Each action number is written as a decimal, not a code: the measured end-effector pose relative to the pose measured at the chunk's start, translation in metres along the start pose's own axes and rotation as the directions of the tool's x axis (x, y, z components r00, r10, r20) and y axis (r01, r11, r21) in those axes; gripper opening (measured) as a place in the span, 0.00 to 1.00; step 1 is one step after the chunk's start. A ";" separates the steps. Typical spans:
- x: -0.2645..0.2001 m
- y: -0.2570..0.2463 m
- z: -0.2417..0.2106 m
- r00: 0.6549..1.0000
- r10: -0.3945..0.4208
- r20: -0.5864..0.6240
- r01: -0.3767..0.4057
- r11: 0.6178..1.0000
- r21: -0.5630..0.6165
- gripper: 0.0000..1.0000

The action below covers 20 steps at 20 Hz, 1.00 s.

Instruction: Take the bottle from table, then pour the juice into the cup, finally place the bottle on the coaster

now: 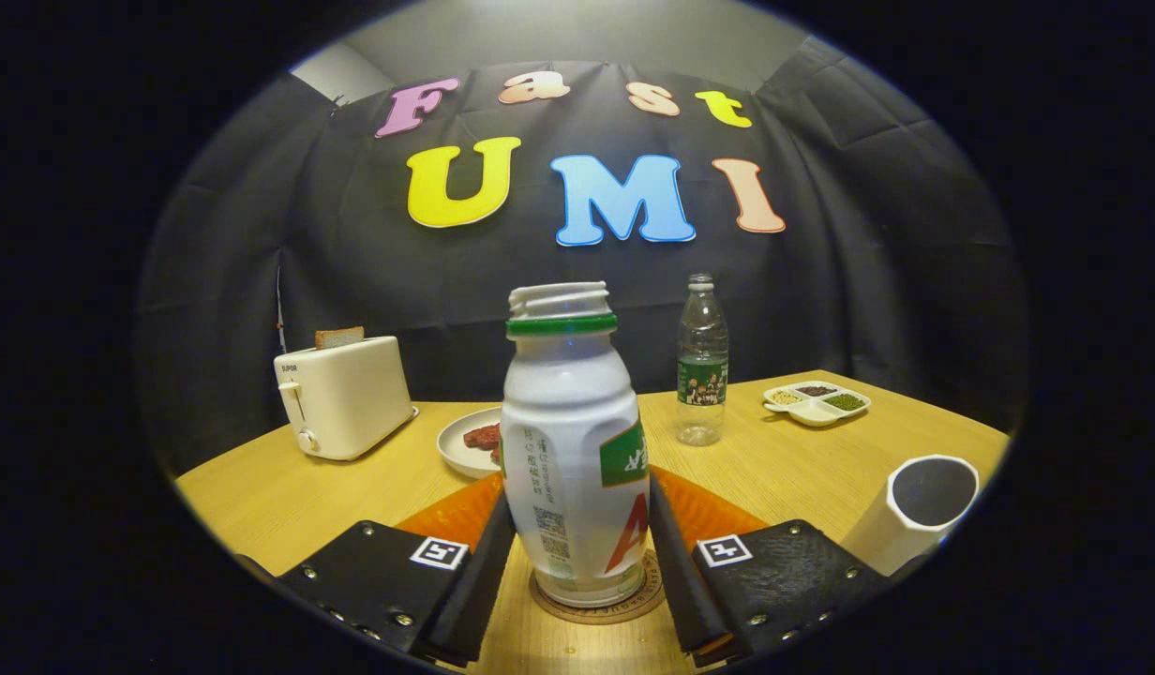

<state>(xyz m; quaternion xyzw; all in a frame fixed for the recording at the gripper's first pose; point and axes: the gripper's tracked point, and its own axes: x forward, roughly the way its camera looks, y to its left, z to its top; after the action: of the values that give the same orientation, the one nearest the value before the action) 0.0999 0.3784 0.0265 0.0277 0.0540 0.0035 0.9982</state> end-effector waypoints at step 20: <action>-0.087 0.002 0.163 0.950 0.045 0.310 -0.052 0.999 0.016 0.98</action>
<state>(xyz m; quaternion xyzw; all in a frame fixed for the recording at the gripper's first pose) 0.0314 0.3701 0.1979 0.0412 -0.1036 0.0229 0.9935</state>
